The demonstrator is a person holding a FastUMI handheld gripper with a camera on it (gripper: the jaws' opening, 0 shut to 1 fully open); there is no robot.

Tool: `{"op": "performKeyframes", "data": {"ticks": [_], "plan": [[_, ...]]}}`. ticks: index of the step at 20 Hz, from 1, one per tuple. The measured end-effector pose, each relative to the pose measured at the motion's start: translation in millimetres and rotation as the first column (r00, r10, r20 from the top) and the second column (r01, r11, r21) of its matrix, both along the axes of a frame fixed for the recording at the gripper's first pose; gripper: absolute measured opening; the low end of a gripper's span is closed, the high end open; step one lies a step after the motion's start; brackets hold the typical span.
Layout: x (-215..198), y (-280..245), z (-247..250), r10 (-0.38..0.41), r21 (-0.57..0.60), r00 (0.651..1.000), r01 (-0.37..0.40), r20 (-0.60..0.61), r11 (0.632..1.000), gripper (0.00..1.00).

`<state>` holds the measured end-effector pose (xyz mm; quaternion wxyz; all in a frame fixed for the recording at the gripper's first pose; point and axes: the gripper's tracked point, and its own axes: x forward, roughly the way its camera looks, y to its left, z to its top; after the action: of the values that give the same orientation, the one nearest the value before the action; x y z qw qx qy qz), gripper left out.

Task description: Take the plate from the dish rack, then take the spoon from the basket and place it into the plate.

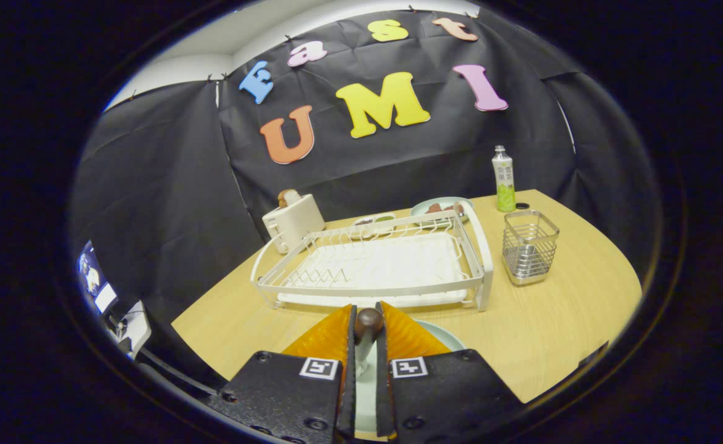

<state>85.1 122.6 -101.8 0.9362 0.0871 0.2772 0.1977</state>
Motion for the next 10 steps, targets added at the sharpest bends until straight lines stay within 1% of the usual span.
{"op": "performKeyframes", "data": {"ticks": [2,6,8,10], "plan": [[3.0,-13.5,-0.4,-0.033,-0.008,0.999,0.034,0.012,0.999,0.24],[15.2,-43.8,7.1,-0.127,0.005,0.991,0.127,0.043,0.992,0.70],[24.1,-59.3,16.7,-0.168,-0.006,0.982,0.169,0.089,0.986,0.94],[23.6,-72.2,28.9,-0.199,-0.031,0.970,0.205,0.140,0.978,0.97]]}}
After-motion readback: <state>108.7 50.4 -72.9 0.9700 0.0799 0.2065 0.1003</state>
